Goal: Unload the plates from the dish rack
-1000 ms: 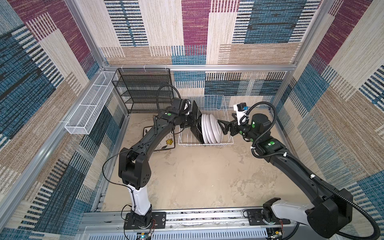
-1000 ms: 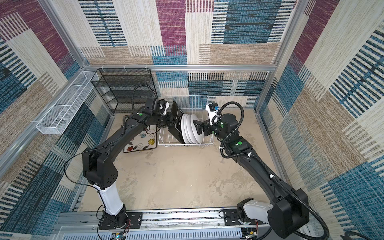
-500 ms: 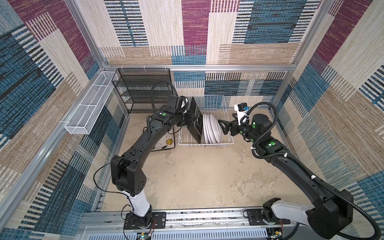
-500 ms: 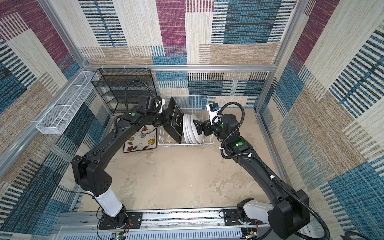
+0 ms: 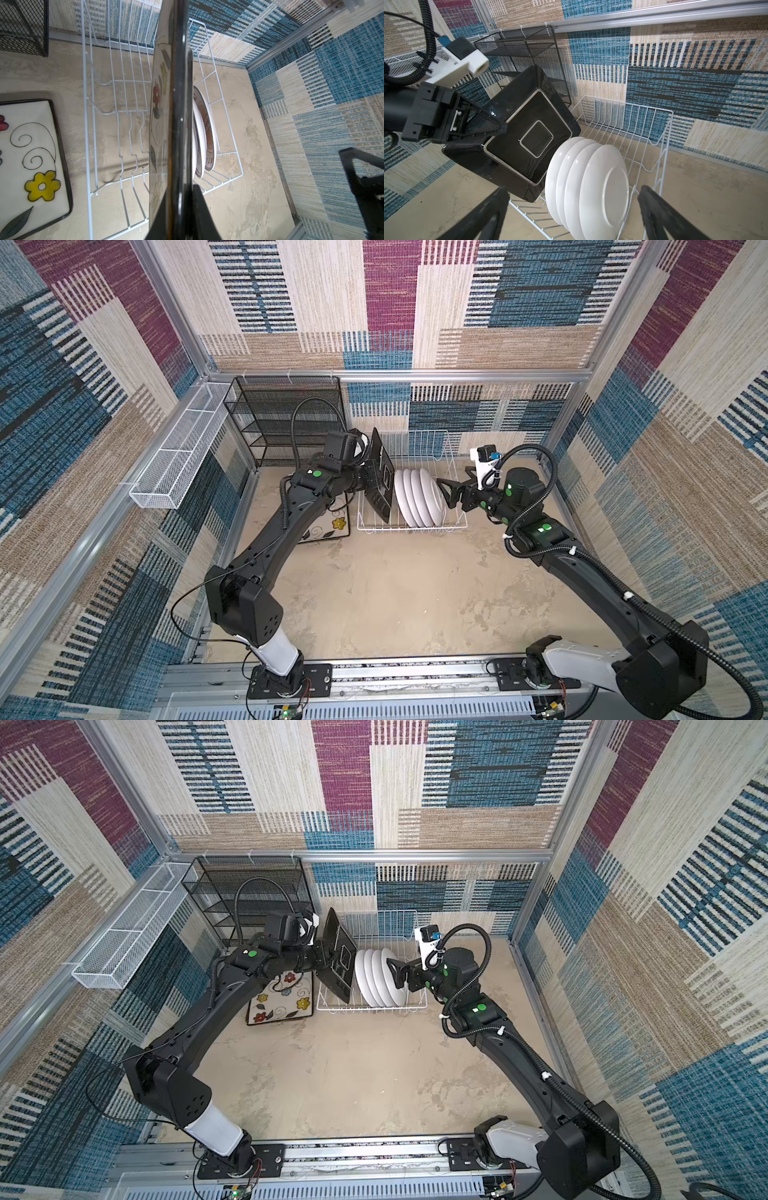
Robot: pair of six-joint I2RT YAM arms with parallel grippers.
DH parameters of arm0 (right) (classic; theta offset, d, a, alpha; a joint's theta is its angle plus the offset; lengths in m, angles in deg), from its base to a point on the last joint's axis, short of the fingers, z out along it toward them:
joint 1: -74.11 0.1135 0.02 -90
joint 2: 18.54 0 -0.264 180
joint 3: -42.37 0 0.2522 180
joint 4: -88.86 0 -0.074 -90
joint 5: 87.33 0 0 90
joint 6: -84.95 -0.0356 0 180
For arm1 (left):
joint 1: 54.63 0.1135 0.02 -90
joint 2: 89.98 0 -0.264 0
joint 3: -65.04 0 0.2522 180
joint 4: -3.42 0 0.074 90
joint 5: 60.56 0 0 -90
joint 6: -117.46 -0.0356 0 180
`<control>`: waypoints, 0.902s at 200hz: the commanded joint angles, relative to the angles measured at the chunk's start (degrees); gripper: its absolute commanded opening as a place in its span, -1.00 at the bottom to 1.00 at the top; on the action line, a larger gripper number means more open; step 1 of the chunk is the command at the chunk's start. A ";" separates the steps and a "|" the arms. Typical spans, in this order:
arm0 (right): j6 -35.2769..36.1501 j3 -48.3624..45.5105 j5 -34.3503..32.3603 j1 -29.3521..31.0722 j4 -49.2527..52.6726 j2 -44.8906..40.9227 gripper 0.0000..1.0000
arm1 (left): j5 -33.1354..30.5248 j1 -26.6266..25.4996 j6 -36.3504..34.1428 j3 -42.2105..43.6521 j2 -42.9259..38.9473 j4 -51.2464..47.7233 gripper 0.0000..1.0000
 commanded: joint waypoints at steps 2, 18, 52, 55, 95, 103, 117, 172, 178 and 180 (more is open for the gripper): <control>-1.41 1.27 0.15 0.01 0.57 -0.06 0.99 | -0.30 -0.06 -3.99 -0.70 -2.15 8.74 -1.00; -2.06 1.75 -0.31 -0.01 1.23 0.13 0.99 | 0.59 -0.11 -6.92 -0.56 -3.47 9.87 -1.00; -4.40 4.40 0.03 -0.09 3.74 1.36 0.99 | 3.35 -0.19 -15.41 -1.17 -5.96 10.80 -1.00; -4.67 4.66 0.37 -0.10 3.92 1.51 0.99 | 3.57 -0.20 -16.24 -1.19 -6.13 10.88 -1.00; -8.90 10.98 3.67 -0.58 8.55 4.46 0.99 | 6.74 -0.60 -26.84 0.75 -9.64 12.73 -1.00; -10.47 11.76 3.91 -0.90 8.67 4.76 0.99 | 6.09 -0.65 -28.28 2.19 -10.63 14.14 -1.00; -14.11 12.30 6.03 -2.04 8.01 5.09 0.99 | 5.57 -0.98 -31.70 5.93 -12.59 17.78 -1.00; -28.96 12.66 20.36 -10.72 4.38 7.37 0.99 | -0.73 -4.07 -48.12 16.31 -18.49 26.50 -1.00; -29.44 12.86 21.48 -11.10 4.17 7.76 0.99 | -1.21 -4.55 -50.53 17.75 -18.97 28.13 -1.00; -29.55 12.91 21.77 -11.20 4.17 7.92 0.98 | -1.36 -4.76 -51.37 18.25 -19.30 28.59 -1.00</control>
